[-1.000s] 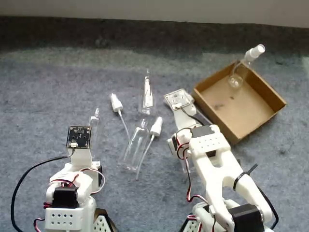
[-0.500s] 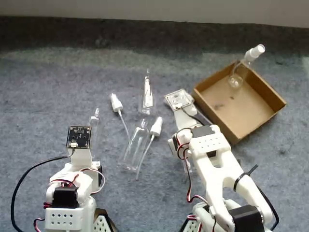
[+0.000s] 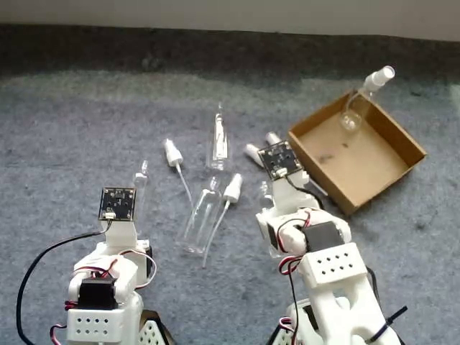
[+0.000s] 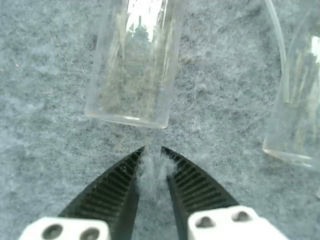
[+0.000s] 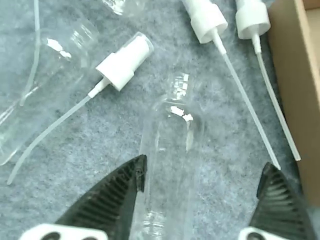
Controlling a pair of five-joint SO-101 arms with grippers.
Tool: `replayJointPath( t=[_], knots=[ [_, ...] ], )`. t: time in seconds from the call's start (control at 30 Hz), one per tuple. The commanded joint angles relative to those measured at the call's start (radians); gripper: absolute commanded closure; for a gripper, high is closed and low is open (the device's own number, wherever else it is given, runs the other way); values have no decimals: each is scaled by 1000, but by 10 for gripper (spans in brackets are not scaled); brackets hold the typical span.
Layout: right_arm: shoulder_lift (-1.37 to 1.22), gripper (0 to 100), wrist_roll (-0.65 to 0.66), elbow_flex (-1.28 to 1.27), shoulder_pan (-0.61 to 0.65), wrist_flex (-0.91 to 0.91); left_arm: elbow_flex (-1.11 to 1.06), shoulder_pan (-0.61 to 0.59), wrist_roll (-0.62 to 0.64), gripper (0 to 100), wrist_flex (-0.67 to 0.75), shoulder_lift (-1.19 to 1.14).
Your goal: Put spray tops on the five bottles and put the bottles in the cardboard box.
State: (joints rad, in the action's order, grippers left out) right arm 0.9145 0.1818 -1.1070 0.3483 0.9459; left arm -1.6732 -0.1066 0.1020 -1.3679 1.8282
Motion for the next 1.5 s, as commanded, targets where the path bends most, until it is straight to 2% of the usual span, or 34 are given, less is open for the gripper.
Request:
replayJointPath(
  t=[0.0,0.13,0.2,0.43,0.87,1.03,1.27,1.47],
  knots=[
    [39,686,9,15,-16,13,-22,-7,-2,995,15,1],
    [39,686,9,18,-16,24,-22,-7,-2,995,15,1],
    [36,686,9,24,-16,90,-22,-7,-2,995,15,1],
    [-133,686,5,266,-12,257,-22,-7,-2,995,15,1],
    [-651,686,3,599,-10,259,-22,-7,-2,995,15,1],
    [-746,686,3,662,-4,257,-22,-7,-2,995,15,1],
    [-846,686,3,700,67,249,-22,-7,-2,995,15,1],
    [-969,686,2,700,65,202,-22,-7,-2,995,15,1]
  ],
)
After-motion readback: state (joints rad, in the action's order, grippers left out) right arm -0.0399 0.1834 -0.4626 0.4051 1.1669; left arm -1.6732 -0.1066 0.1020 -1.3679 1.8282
